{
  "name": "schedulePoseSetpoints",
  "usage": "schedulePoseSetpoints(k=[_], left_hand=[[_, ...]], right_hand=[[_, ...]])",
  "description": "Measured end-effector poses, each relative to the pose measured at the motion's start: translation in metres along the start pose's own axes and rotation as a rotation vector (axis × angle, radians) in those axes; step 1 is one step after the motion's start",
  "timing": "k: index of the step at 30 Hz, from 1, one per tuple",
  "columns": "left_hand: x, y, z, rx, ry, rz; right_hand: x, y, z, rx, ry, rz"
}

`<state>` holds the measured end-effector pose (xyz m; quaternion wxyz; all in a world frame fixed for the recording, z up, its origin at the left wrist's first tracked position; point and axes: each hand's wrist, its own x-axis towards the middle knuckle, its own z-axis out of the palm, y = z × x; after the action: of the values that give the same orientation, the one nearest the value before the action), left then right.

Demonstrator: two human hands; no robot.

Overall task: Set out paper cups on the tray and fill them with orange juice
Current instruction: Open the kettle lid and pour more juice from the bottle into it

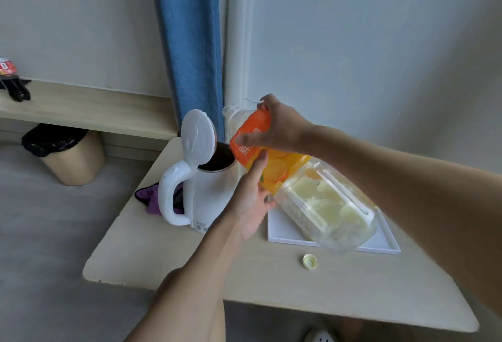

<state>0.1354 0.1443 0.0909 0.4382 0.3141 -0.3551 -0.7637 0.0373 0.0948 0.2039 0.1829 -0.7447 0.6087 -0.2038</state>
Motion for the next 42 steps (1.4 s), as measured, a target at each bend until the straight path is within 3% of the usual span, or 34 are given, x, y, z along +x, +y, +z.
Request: schedulePoseSetpoints(k=[6, 9, 12, 16, 17, 20, 22, 32, 34, 37, 40, 42], left_hand=[[-0.014, 0.008, -0.005, 0.193, 0.046, 0.198], [-0.027, 0.014, -0.001, 0.349, 0.131, 0.303], [-0.035, 0.012, -0.011, 0.569, 0.191, 0.422], [-0.042, 0.004, -0.029, 0.712, 0.138, 0.410], [-0.044, 0.001, -0.031, 0.733, 0.128, 0.400], [-0.048, -0.011, -0.038, 0.784, 0.096, 0.381], [-0.049, -0.017, -0.040, 0.799, 0.073, 0.387], [-0.042, -0.022, -0.046, 0.823, -0.045, 0.378], [-0.048, -0.016, -0.043, 0.826, -0.075, 0.353], [-0.058, 0.000, -0.042, 0.825, -0.081, 0.285], [-0.064, 0.023, -0.027, 0.871, -0.051, 0.316], [-0.061, 0.033, -0.011, 0.954, -0.050, 0.352]], right_hand=[[-0.061, 0.035, 0.021, 0.657, 0.171, 0.077], [-0.080, 0.045, 0.030, 0.864, 0.154, 0.049], [-0.104, 0.062, 0.040, 0.766, 0.048, 0.095], [-0.138, 0.099, 0.072, 0.761, 0.047, 0.373], [-0.142, 0.111, 0.083, 0.657, 0.059, 0.422], [-0.150, 0.146, 0.116, 0.044, -0.031, 0.438], [-0.153, 0.159, 0.128, -0.125, -0.082, 0.472], [-0.150, 0.173, 0.169, -0.165, -0.159, 0.486], [-0.151, 0.167, 0.169, -0.133, -0.098, 0.474], [-0.155, 0.149, 0.149, 0.033, 0.169, 0.423], [-0.155, 0.120, 0.101, 0.332, 0.488, 0.371], [-0.151, 0.096, 0.064, 0.579, 0.613, 0.268]])
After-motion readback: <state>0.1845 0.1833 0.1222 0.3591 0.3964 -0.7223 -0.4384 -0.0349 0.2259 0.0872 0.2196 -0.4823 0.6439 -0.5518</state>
